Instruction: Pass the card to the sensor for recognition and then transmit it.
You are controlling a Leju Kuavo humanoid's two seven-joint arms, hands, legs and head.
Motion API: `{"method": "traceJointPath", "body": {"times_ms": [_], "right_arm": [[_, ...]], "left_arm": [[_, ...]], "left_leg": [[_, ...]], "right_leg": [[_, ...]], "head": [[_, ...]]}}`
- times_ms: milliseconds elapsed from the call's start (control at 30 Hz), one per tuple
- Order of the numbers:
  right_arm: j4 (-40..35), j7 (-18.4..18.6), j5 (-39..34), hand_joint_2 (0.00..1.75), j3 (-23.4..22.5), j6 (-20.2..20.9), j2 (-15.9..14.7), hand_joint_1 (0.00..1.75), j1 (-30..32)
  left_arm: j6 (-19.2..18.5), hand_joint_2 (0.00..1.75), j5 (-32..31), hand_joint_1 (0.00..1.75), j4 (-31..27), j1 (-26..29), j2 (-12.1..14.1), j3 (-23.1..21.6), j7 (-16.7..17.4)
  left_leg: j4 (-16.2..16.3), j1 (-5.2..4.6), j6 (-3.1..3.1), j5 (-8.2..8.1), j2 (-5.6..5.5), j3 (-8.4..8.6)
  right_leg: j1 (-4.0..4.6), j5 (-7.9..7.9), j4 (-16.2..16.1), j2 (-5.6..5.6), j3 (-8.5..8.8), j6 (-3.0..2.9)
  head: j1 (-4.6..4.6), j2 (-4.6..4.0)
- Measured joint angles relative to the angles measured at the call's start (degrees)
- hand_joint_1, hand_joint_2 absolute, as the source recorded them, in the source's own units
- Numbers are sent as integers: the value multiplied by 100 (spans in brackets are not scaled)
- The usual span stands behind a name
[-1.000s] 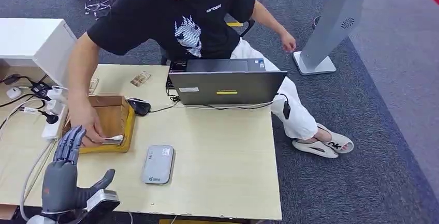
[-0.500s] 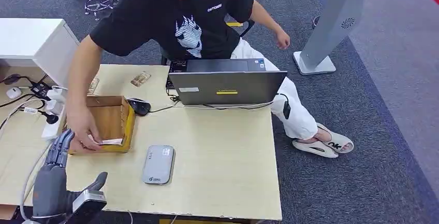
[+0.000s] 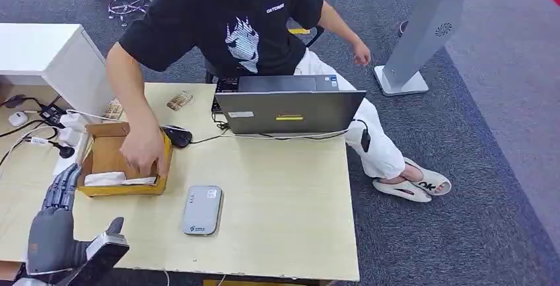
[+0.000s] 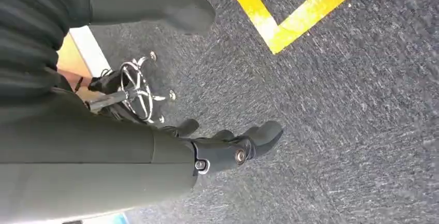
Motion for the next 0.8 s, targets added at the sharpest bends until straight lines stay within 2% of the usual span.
{"method": "traceJointPath", "body": {"times_ms": [367,567,800], "right_arm": [[-2,31,72,175,-15,44,0,0,-26],[-2,90,177,175,-22,103,0,0,-34],[-2,107,315,175,-24,212,0,0,-40]], "left_arm": [[-111,175,-173,0,210,-237,4,242,15],[-133,175,-538,0,352,-384,63,258,260],[-477,175,-715,0,824,-688,311,273,546]], "left_leg": [[0,-1,0,0,0,-1],[0,0,0,0,0,0],[0,1,-1,1,0,1]], "right_leg": [[-1,0,-1,0,0,0],[0,0,0,0,-1,0],[0,2,1,0,0,-2]], "head": [[0,0],[0,0],[-2,0]]}}
